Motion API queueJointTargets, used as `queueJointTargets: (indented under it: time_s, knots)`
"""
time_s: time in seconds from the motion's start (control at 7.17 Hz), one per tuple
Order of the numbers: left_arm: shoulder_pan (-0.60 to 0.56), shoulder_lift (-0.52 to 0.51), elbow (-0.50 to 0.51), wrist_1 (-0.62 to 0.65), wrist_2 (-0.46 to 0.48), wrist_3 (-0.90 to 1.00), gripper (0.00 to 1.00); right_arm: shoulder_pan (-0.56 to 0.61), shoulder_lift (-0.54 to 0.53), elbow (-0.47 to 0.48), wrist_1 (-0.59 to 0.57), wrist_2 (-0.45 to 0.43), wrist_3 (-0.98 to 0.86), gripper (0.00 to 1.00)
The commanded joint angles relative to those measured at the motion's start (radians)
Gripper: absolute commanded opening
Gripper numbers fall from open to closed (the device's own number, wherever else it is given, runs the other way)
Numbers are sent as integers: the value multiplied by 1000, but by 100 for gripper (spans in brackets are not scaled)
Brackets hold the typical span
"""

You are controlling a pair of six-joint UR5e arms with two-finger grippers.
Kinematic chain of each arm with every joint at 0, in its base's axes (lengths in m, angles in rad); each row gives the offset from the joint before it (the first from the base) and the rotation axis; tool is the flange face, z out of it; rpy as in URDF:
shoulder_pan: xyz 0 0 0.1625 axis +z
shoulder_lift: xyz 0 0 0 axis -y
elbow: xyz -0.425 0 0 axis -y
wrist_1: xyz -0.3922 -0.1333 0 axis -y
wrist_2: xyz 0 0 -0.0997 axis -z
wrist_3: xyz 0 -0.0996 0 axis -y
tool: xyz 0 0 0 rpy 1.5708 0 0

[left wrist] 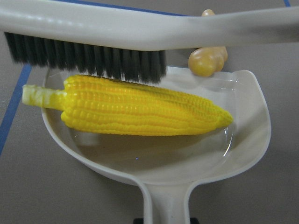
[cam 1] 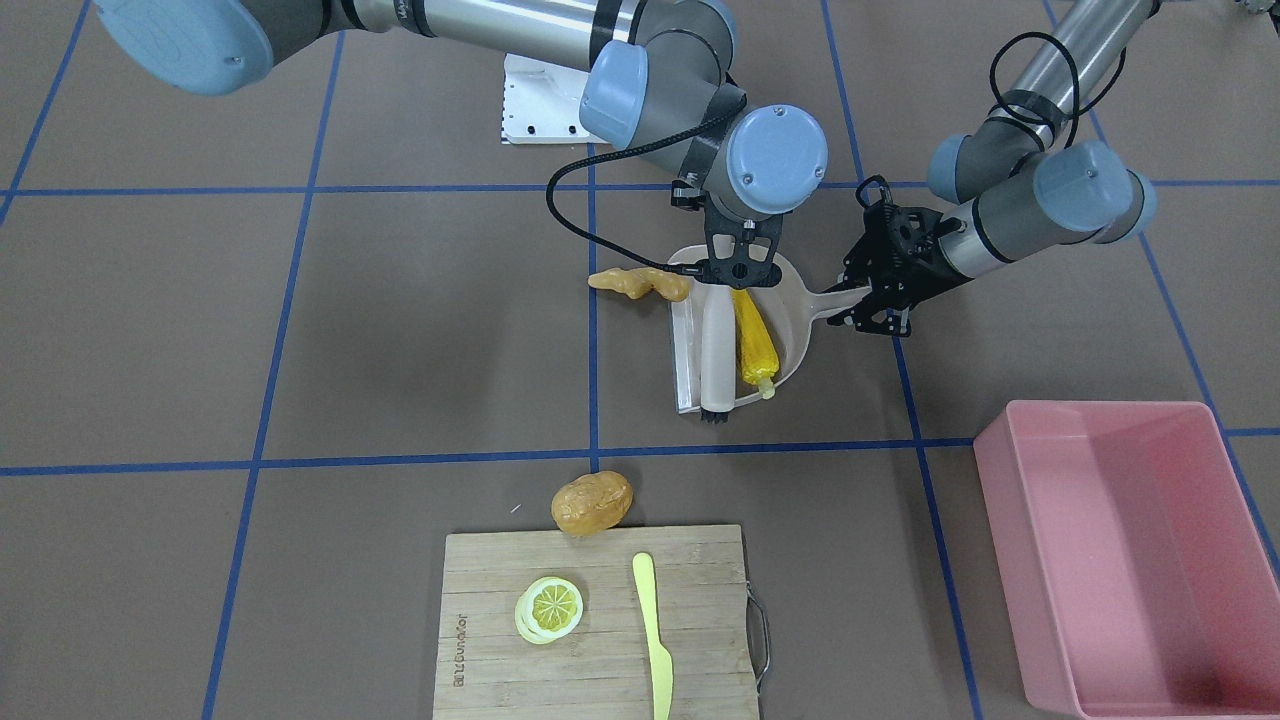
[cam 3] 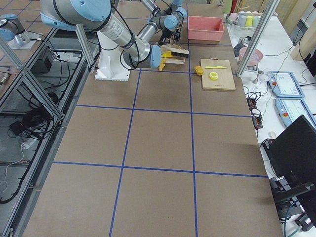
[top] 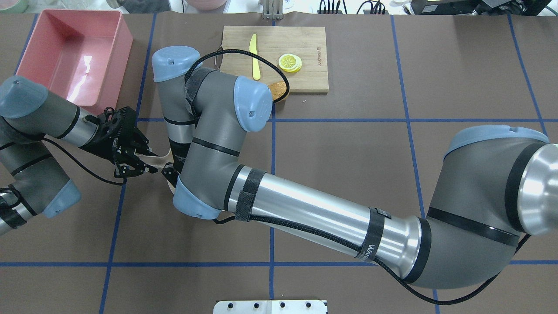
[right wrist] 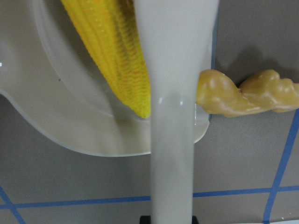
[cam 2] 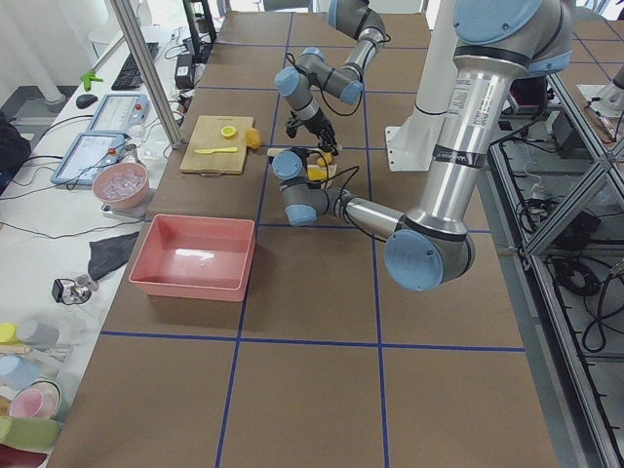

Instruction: Sweep and dump trash into bin

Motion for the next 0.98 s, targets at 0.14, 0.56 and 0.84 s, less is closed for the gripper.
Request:
queueJointTargets:
  time_s: [0.14,0.56,0.84]
  knots:
    - [0,1,0,0,-3,0,0,5,-5,5,-18,-3,-1,0]
    - [0,1,0,0,-3,0,0,10,-43,124,-156,-17,-16,0]
    - [0,1,0,0,-3,0,0,11,-229,396,-265,-20,-15,0]
